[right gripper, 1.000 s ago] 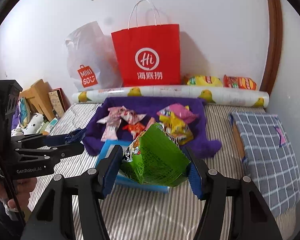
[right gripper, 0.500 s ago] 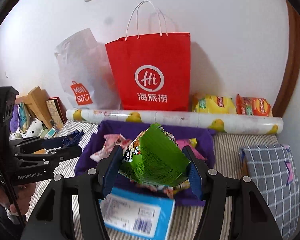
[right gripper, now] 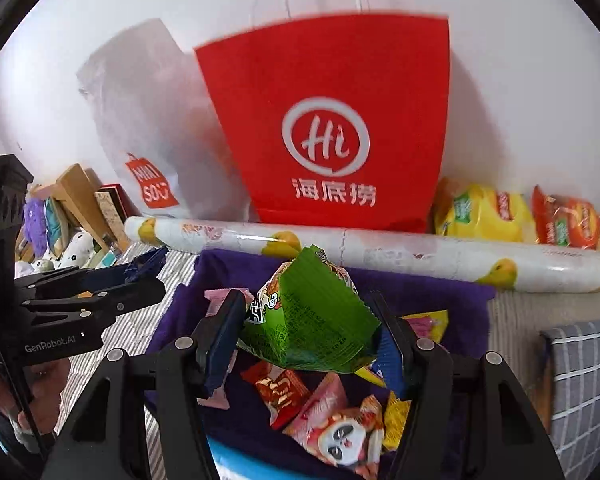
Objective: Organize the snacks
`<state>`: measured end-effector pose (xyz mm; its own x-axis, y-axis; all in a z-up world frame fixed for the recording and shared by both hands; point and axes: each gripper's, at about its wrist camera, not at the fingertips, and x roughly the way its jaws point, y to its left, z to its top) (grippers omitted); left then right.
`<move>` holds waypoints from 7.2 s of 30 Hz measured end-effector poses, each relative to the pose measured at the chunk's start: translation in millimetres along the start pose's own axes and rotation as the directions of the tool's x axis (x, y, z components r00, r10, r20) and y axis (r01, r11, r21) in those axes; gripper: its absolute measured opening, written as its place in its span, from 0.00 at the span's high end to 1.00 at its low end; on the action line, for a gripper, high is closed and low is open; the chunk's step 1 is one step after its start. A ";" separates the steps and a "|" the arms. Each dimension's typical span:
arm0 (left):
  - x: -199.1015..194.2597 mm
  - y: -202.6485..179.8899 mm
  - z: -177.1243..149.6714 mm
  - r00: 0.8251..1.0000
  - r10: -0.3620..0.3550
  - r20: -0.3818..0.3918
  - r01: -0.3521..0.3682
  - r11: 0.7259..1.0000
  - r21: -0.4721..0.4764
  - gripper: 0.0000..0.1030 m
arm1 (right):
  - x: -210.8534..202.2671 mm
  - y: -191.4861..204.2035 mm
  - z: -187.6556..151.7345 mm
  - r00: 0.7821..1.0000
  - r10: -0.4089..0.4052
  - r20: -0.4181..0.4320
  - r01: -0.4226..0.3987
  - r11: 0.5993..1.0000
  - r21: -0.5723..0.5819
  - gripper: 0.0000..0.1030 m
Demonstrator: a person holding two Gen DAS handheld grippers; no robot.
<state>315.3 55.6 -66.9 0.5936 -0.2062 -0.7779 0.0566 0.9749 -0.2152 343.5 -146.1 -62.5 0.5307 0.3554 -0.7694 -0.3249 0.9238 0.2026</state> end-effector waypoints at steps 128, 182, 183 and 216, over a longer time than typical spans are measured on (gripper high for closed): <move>-141.4 -74.8 -120.5 0.998 -0.035 0.047 0.028 0.990 0.140 0.09 | -215.8 42.5 -146.8 0.945 -0.324 0.033 0.311 0.928 0.206 0.01; -252.4 -112.4 -238.4 0.981 -0.013 0.194 -0.012 0.991 0.130 0.09 | -318.0 60.3 -264.6 0.908 -0.394 0.141 0.352 0.902 0.250 0.01; -252.4 -111.7 -238.4 0.981 -0.014 0.193 -0.011 0.991 0.130 0.09 | -317.8 60.4 -264.4 0.908 -0.394 0.141 0.353 0.902 0.250 0.01; -252.4 -110.5 -240.7 0.981 -0.015 0.192 -0.010 0.992 0.130 0.09 | -320.0 60.9 -264.9 0.908 -0.393 0.148 0.348 0.901 0.260 0.01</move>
<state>-34.0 -20.2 11.1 0.7360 -0.2013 -0.6464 0.1543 0.9795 -0.1293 -53.6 -241.3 35.6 0.7252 -0.0192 -0.6883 0.0953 0.9928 0.0727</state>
